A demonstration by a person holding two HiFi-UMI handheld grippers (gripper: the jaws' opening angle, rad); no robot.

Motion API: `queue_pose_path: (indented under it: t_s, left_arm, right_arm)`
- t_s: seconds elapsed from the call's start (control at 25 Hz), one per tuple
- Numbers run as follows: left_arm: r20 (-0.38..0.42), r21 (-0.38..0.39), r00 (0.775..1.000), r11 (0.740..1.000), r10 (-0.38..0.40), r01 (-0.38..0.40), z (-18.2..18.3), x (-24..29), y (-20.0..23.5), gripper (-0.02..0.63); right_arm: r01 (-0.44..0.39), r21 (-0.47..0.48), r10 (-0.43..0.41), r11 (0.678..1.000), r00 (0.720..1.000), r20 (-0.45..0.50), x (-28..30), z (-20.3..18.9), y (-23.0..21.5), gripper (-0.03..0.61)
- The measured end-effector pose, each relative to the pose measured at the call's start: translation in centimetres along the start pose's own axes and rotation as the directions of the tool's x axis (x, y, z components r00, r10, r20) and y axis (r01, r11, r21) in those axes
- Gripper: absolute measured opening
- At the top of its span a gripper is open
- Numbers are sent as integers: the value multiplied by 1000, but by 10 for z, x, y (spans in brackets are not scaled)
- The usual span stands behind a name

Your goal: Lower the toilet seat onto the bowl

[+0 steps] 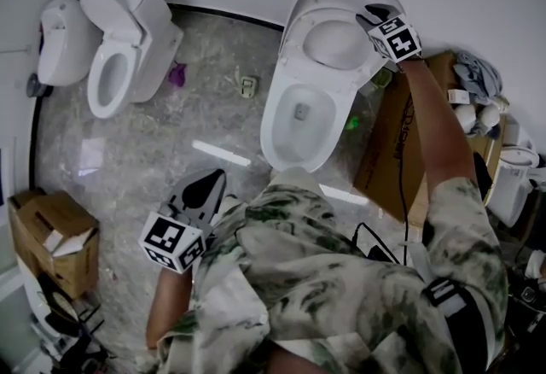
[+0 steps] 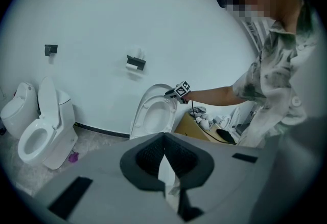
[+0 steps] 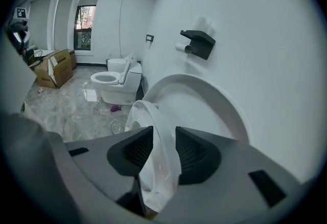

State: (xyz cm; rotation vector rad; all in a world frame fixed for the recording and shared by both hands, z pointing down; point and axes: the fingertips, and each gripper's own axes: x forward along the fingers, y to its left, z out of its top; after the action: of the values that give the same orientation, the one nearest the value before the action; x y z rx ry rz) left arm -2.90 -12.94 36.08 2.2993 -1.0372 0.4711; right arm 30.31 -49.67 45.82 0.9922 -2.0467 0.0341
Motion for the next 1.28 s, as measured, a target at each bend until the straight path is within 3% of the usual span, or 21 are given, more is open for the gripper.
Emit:
queue_pose_path:
  t_s: [0.24,1.28]
  left_arm:
    - [-6,-18,1000,1000,15,-15,-4,-5,2,21]
    - [4,-6,1000,1000,-18,18,-12,-18,5,21]
  right_arm:
    - [-9,-27,8,1000,999,-40,8,-4,1,137]
    - [-2,-70,-1,998,999,-45,-6,-1,29,115]
